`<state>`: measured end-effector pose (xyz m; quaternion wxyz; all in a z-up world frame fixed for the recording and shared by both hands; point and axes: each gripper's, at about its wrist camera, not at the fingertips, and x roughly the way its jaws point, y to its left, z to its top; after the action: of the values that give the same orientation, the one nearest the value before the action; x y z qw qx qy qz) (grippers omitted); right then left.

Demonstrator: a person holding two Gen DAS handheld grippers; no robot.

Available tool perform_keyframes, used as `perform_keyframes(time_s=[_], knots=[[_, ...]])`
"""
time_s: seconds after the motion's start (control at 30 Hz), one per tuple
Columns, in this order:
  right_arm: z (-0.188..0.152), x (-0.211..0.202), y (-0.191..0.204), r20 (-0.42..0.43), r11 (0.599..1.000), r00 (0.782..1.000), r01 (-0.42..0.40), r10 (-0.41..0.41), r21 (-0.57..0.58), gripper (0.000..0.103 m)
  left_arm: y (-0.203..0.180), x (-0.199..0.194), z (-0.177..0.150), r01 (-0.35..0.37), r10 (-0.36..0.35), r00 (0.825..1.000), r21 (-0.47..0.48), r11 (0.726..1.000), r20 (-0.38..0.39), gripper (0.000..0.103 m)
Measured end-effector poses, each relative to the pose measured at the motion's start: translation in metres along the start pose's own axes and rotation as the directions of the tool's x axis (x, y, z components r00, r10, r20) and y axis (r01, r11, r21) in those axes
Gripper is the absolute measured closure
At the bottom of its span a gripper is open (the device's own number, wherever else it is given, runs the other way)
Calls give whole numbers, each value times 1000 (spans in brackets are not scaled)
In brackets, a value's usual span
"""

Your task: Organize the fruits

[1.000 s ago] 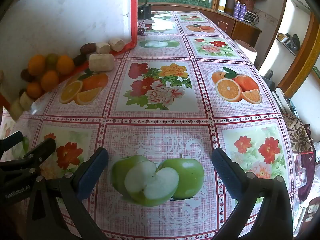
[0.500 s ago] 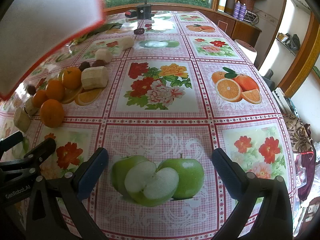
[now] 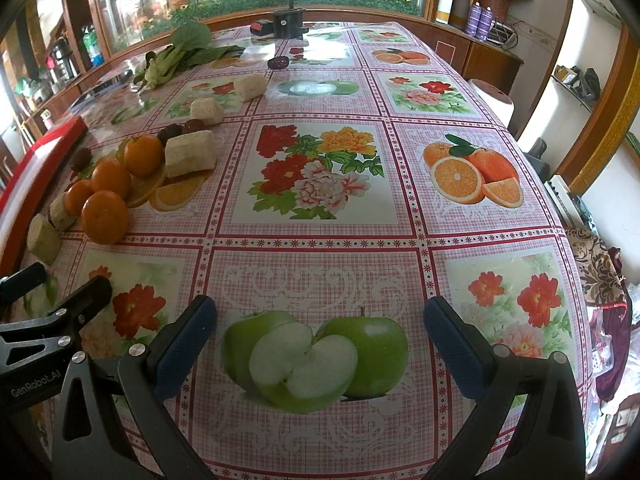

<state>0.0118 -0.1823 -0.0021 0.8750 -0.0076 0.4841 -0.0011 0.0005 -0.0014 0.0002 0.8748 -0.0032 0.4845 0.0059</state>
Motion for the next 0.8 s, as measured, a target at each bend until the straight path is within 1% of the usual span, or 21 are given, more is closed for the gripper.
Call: perform_keyframes(time_s=[0.67,0.8], knots=[[0,1,0,1,1000,1000,-2,2,3,0,0,0,1,-3,4,1000,-9,1000,3,0],[1,1,0,1,1000,1000,-2,2,2,0,1,0,1,8,-8,1000,4,1000,-2,0]])
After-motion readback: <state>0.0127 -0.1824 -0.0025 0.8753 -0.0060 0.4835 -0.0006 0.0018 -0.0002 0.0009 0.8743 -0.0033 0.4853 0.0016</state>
